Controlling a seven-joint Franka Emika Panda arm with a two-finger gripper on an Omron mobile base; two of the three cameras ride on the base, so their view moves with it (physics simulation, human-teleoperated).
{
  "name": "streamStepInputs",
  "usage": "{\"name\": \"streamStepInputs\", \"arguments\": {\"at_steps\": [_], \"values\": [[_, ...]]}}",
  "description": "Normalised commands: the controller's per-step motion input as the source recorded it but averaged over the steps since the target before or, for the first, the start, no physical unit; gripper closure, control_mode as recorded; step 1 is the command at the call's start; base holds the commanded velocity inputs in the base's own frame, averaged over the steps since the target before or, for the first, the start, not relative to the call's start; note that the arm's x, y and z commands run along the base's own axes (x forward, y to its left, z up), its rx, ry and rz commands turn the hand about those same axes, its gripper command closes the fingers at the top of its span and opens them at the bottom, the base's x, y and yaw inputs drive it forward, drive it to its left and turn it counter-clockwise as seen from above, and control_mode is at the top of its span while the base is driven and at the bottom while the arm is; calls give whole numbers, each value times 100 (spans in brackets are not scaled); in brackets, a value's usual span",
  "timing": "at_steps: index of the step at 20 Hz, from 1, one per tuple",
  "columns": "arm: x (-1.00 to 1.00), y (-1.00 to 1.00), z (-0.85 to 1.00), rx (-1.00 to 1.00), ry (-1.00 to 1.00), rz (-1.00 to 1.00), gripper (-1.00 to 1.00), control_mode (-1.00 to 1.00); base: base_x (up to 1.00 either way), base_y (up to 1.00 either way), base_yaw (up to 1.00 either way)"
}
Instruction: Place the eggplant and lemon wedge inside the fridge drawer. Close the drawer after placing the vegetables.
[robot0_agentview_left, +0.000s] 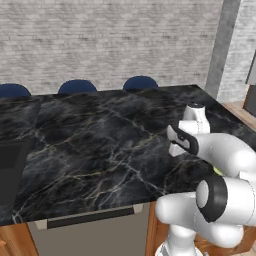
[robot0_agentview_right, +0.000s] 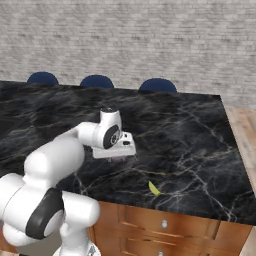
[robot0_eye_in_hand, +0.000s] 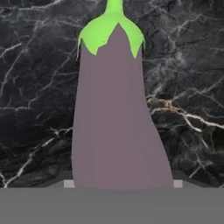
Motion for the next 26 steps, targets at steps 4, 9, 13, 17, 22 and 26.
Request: {"name": "streamStepInputs", "arguments": {"at_steps": [4,9,13,17,22,26], "values": [[-27,0,100,0,-9,0,100,-100,0,0,0],[-46,8,95,0,-8,0,100,-100,0,0,0],[-51,36,52,0,-7,0,100,-100,0,0,0],[-34,67,11,-5,-3,0,100,-100,0,0,0],[-17,47,-6,-6,1,6,100,-100,0,0,0],[-35,12,0,0,-8,0,100,-100,0,0,0]]}}
